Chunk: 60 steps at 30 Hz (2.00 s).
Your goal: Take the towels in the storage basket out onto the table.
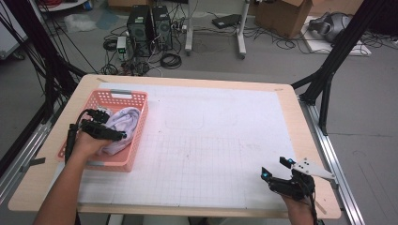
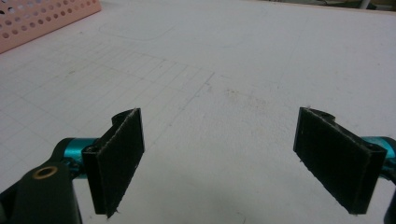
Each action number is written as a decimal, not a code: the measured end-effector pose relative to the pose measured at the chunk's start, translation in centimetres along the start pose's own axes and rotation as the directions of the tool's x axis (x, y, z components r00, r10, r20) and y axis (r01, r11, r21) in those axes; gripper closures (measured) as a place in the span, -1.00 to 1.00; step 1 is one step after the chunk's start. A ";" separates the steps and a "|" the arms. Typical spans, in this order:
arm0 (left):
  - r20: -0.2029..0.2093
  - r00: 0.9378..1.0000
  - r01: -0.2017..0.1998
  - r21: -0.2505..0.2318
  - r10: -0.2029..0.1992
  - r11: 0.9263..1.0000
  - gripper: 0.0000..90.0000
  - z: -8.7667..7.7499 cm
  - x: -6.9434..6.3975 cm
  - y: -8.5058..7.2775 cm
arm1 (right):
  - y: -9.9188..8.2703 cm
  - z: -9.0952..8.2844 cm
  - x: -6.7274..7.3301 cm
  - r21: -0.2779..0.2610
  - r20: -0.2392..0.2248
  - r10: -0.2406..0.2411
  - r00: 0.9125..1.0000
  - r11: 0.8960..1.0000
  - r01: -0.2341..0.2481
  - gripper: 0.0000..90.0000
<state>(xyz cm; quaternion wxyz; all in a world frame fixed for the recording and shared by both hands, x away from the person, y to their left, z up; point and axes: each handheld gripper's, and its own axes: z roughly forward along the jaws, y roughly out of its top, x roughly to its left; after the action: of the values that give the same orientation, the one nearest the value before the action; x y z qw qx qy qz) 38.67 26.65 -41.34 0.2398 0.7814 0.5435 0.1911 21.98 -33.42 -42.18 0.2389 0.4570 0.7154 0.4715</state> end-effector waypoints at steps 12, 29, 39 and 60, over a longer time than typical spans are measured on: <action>-0.035 0.999 -0.040 -0.013 0.040 0.999 -0.69 -0.1 0.2 0.1 | -0.1 0.2 -0.2 0.012 -0.002 0.005 1.000 1.000 -0.005 -0.66; 0.043 0.999 0.001 -0.076 0.002 0.997 0.45 -1.1 0.6 0.1 | -0.1 0.0 -0.4 0.013 -0.001 0.020 1.000 1.000 -0.020 -0.66; 0.136 0.984 0.152 -0.303 -0.115 0.941 0.46 -3.5 1.8 -0.4 | -0.1 -0.2 -0.5 0.008 0.003 0.036 0.999 0.999 -0.036 -0.66; 0.307 0.945 0.283 -0.600 -0.111 0.748 0.45 -7.4 2.3 -1.6 | 0.0 -0.2 -0.3 0.007 -0.002 0.030 1.000 1.000 -0.030 -0.66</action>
<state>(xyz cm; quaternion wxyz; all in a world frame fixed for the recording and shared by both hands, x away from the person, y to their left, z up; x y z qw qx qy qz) 34.07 30.57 -36.21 0.5757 0.6092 0.4916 0.2364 22.00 -33.80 -42.17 0.2293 0.4679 0.7103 0.4733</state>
